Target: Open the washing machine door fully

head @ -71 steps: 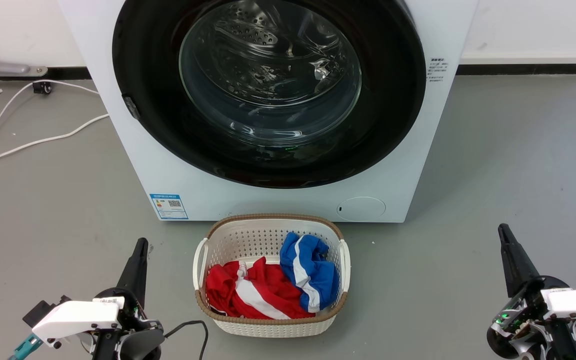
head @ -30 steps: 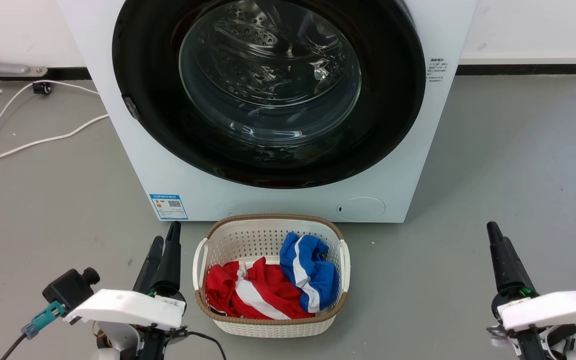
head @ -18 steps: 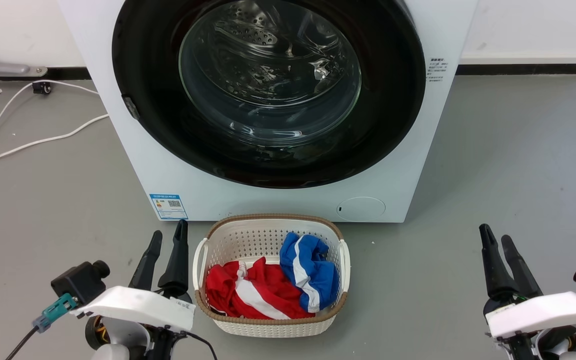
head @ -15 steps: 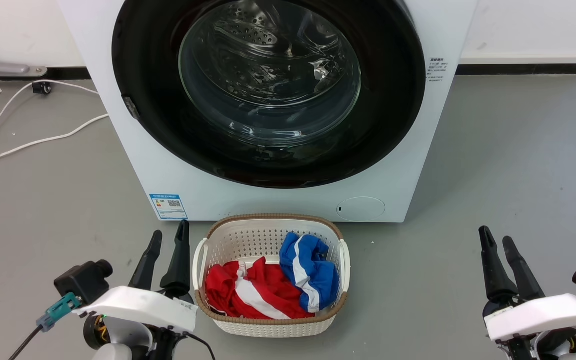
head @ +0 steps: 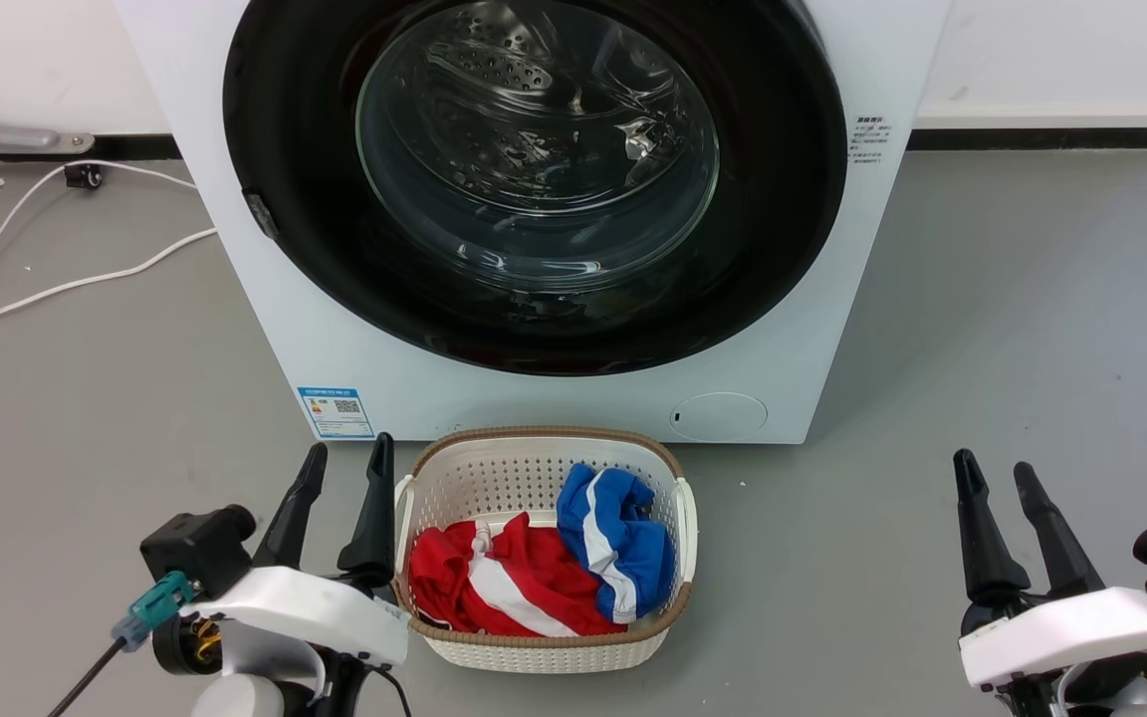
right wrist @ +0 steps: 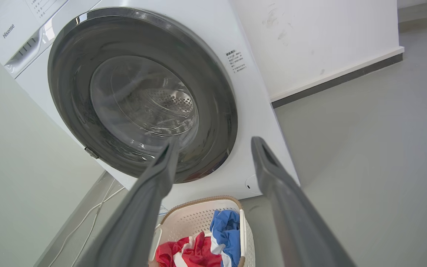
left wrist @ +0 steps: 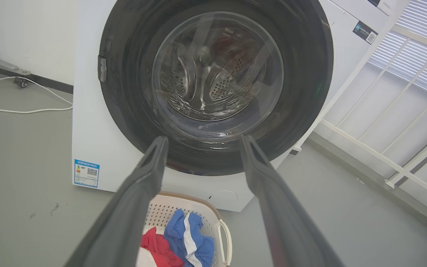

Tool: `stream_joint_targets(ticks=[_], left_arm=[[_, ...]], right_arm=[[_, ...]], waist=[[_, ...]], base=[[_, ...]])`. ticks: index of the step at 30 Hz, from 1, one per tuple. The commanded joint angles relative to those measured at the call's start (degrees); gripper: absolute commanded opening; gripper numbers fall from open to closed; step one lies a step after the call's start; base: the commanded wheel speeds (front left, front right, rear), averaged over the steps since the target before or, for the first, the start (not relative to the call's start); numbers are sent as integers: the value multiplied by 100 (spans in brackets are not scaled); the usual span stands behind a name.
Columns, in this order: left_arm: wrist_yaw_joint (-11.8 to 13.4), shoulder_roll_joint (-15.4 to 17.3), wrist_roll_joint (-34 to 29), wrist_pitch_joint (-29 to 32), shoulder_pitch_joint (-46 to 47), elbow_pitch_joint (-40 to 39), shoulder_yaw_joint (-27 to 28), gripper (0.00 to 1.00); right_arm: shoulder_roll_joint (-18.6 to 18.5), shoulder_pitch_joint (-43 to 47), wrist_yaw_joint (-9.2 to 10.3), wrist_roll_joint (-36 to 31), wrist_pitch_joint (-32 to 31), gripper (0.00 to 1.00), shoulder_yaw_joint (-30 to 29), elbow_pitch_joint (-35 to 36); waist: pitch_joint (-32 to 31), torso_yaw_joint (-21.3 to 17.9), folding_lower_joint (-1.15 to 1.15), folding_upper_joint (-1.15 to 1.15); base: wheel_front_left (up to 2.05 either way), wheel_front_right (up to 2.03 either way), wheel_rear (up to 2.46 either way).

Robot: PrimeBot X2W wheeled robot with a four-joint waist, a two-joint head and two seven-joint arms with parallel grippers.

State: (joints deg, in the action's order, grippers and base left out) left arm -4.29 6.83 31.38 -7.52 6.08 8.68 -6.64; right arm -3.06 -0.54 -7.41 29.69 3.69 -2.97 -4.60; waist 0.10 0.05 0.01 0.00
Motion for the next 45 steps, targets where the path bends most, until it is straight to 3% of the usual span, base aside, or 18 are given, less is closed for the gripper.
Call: stream_joint_targets(ticks=[1,30,45], left_arm=[[38,55,-176,-60,119,-44,-32,100],[225,265,-1673,-453,114,155,-355,100],[125,174,-2075,-643,137,329,-314,100]], right_arm=[[7,16,-11,-185,50,100,-2,93],[17,233,-12,-1848,158,100,-10,287],[23,259,-7,-2268,309,100,12,224]], waist=[[-3,3,-1,0],[-75,32,-1,0],[-64,48,-1,0]], base=[[0,0,0],[0,0,0],[0,0,0]])
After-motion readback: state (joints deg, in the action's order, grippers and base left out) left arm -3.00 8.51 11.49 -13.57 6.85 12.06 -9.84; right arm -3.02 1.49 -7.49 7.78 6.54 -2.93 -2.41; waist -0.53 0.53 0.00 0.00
